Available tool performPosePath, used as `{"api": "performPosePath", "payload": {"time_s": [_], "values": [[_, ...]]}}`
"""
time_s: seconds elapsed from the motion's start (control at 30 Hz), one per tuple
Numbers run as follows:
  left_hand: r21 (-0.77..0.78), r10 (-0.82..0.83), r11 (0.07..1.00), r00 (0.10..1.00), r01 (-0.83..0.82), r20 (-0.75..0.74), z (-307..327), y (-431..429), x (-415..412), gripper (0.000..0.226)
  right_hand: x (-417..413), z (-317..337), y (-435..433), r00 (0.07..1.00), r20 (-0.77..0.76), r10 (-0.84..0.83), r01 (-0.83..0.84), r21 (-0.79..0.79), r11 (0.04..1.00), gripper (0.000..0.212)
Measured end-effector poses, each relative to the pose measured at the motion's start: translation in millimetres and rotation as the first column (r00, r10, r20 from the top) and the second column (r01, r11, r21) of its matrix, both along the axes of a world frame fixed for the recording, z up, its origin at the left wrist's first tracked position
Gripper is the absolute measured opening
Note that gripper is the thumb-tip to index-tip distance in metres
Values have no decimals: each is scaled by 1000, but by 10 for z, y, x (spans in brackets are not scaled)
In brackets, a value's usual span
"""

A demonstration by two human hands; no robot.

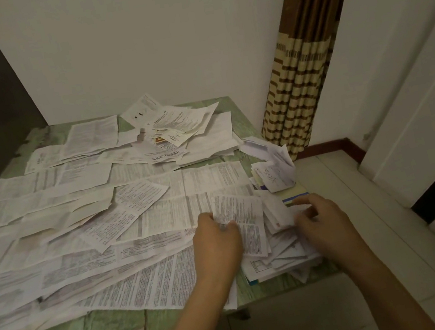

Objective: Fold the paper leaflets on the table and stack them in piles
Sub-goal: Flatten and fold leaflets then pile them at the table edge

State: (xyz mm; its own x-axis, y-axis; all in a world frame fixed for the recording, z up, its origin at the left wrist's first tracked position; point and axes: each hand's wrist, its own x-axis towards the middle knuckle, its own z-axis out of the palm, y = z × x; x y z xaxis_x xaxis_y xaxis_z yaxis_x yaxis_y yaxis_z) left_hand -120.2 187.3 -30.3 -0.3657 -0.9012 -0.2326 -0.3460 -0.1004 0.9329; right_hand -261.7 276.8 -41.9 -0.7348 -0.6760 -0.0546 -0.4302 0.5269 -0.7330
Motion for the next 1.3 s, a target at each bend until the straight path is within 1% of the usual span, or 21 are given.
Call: {"api": "performPosePath", "payload": {"time_s": [0.03, 0.1, 0.2, 0.3, 0.4, 0.5, 0.57, 0.67, 0.8, 0.83, 0.93, 1.0, 1.07, 1.1, 1.2, 1.23, 1.3], "values": [[-11, -4, 1000, 1000, 4, 16, -8, -2, -6, 7, 14, 3, -14, 1000, -2, -5, 5, -1, 1000, 17], [-18, -6, 1000, 1000, 6, 26, -25, -5, -8, 8, 74, 0, -46, 999, -26, -28, 28, 33, 999, 22], [25, 19, 1000, 1000, -18, -5, -12, -13, 35, 10, 203, 8, -81, 991, -126, -52, 68, 125, 990, 30], [159, 134, 980, 988, -120, -78, 47, -107, 133, 21, 263, 18, -101, 982, -176, -64, 88, 137, 987, 32], [316, 245, 930, 959, -190, -144, 106, -204, 231, 21, 284, -10, -114, 979, -188, -72, 93, 104, 990, 34], [408, 185, 906, 974, -116, -132, 156, -135, 232, 17, 316, -33, -129, 969, -224, -107, 125, 68, 990, 37], [438, 137, 896, 982, -65, -133, 141, -43, 184, 17, 329, -28, -130, 959, -259, -118, 144, 84, 986, 38], [375, 138, 924, 979, -72, -152, 82, 38, 115, 17, 349, -9, -112, 946, -313, -79, 129, 144, 981, 39], [329, 141, 941, 976, -80, -166, 56, 71, 91, 15, 407, 21, -89, 975, -214, -53, 75, 100, 992, 27], [325, 142, 942, 975, -80, -170, 50, 90, 95, 14, 428, 26, -89, 980, -193, -44, 64, 98, 993, 27], [290, 140, 953, 974, -84, -177, 24, 135, 125, 13, 456, 28, -103, 986, -155, -59, 76, 109, 991, 39], [252, 131, 964, 976, -83, -176, 2, 149, 128, 12, 423, 45, -112, 995, -77, -65, 74, 132, 988, 50], [235, 130, 968, 974, -85, -184, -15, 161, 128, 11, 387, 64, -119, 999, 4, -49, 48, 149, 988, 50], [234, 130, 969, 973, -84, -190, -25, 161, 125, 11, 379, 69, -123, 1000, 9, -29, 28, 161, 986, 47], [306, 167, 948, 957, -90, -237, -59, 141, 148, 13, 412, 43, -143, 998, -56, -2, 13, 187, 982, 43], [344, 193, 934, 945, -94, -266, -59, 136, 167, 13, 421, 27, -140, 999, -53, -12, 21, 156, 988, 41], [391, 266, 911, 913, -134, -308, -40, 109, 223, 14, 393, 32, -125, 999, 26, -44, 42, 55, 998, 32]]}}
